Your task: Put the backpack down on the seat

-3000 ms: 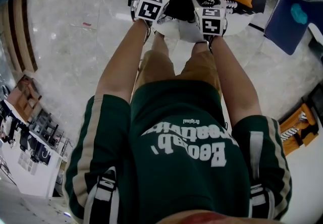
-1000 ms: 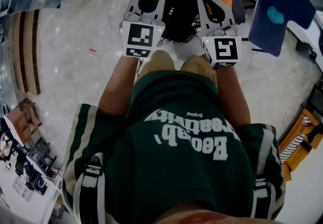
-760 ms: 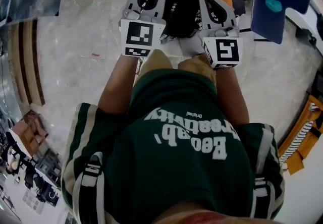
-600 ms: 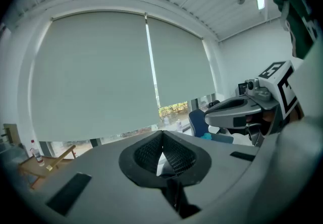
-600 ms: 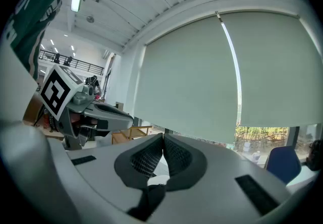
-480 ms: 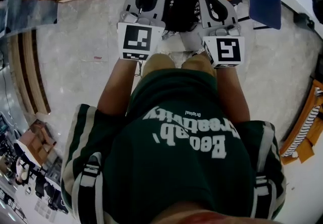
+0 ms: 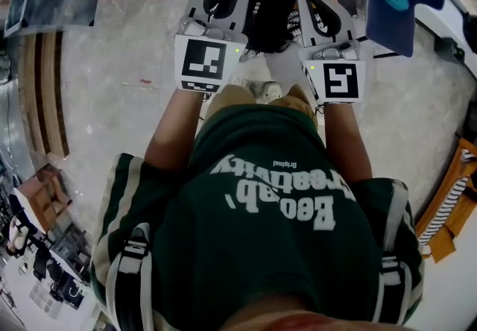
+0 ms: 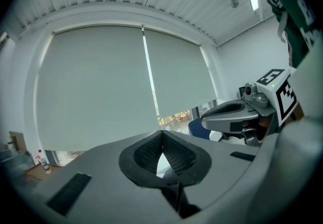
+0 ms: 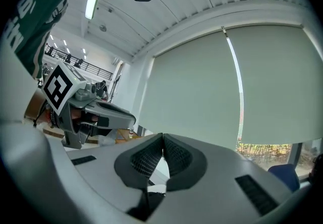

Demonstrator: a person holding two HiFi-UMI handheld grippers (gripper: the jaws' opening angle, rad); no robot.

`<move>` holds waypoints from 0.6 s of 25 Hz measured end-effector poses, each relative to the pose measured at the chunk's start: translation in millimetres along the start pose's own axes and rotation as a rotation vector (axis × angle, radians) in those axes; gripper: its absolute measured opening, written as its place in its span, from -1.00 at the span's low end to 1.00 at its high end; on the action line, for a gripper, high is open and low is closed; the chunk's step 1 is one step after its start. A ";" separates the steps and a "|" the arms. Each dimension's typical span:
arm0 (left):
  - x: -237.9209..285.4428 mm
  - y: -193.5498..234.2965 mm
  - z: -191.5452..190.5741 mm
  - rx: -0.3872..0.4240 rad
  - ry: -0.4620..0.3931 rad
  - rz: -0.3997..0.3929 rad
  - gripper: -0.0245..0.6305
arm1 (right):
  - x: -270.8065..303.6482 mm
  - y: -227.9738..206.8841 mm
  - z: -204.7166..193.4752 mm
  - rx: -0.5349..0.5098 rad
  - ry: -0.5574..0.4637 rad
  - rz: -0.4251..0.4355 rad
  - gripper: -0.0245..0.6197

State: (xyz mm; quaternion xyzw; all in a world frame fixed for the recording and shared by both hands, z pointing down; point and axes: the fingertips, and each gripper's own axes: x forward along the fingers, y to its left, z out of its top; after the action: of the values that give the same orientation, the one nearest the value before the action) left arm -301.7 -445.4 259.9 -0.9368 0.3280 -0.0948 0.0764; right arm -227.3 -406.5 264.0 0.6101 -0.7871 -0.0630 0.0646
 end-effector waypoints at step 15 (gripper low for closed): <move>-55.5 -111.2 15.7 0.022 0.008 0.109 -0.87 | -126.3 1.1 -13.7 -0.001 -0.033 0.147 -0.82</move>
State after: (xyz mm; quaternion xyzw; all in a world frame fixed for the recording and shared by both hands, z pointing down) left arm -273.9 -323.2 260.4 -0.9164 0.3776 -0.0976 0.0903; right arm -194.7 -284.2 274.5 0.5495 -0.8308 -0.0688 0.0564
